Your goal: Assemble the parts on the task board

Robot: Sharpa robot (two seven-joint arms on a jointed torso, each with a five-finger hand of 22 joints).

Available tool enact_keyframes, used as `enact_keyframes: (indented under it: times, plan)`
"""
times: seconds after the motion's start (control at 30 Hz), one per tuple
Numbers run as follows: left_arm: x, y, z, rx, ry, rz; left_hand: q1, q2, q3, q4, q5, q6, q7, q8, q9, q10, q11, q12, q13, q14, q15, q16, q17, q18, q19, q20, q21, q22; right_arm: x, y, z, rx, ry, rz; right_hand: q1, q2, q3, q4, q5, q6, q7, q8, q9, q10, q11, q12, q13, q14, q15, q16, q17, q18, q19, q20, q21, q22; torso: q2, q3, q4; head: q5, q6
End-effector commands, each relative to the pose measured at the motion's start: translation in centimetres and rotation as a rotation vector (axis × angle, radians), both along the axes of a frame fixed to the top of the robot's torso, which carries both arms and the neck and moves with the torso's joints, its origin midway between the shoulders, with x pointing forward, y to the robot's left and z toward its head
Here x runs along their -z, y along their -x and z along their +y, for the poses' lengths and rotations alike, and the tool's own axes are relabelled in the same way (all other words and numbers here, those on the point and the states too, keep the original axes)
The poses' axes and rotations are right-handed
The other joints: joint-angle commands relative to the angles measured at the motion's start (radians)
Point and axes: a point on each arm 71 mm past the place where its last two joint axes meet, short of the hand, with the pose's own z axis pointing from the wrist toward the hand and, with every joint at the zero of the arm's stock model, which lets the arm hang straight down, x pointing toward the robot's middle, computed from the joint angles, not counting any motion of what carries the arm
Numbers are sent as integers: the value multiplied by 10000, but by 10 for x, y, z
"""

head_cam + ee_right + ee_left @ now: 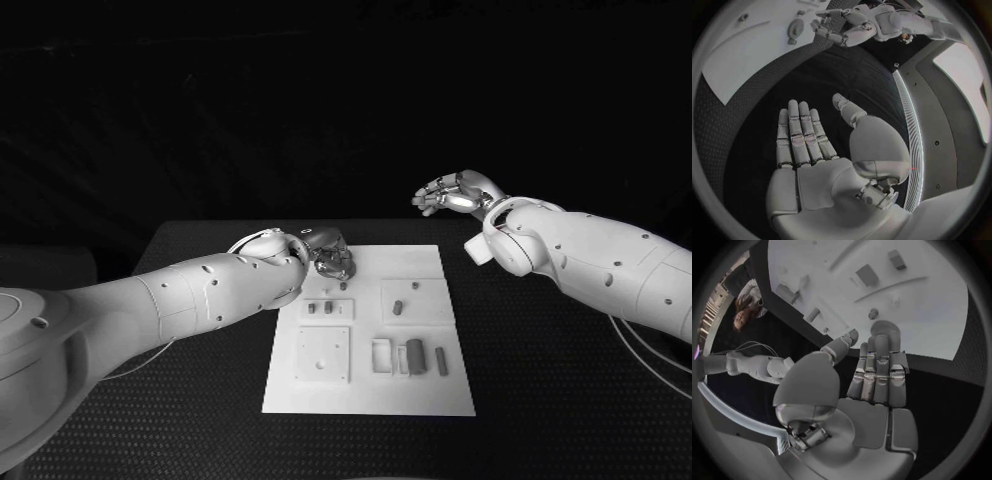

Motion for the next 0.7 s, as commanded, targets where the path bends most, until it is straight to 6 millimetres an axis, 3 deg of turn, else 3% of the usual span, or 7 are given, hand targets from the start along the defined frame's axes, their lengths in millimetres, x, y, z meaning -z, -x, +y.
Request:
enact_keyframes:
  times: [0.03, 0.2, 0.7]
  plan:
    - [1, 1, -2, 791, -657, -971, 158, 12, -87, 2, -56, 82, -4, 32, -96, 104, -40, -151, -41, 366, -107, 477, 301, 241, 449, -142, 307, 303, 0, 0, 2, -129, -37, -46, 27, -24, 19, 53, 23, -52, 202, 15, -15, 18, 19, -34, -16, -36, 21, -51, 14, -140, -48, 6, -63, 11, 3, -1, -2, -18, -6]
    - [8, 3, -3, 947, -779, -863, 198, -49, -200, 10, -87, 72, 9, 18, -257, 326, -127, -377, -67, 839, -221, 1333, 762, 467, 1109, -271, 899, 688, -1, 1, 1, -122, -35, -48, 31, -24, 19, 51, 23, -53, 203, 15, -16, 18, 19, -34, -16, -36, 21, -52, 15, -140, -48, 5, -65, 15, 2, -7, 3, -45, -8]
    - [21, 6, 0, 894, -961, -580, 121, -83, -279, 33, -123, -204, 9, -79, -540, 140, -21, -1092, -211, 1396, -132, 1899, 842, 851, 1542, -194, 1767, 699, -1, 2, 3, -172, -58, -55, 36, -26, 18, 48, 23, -55, 208, 16, -19, 17, 19, -33, -18, -35, 20, -54, 19, -140, -47, 4, -71, 25, -4, -5, 12, -93, -54]
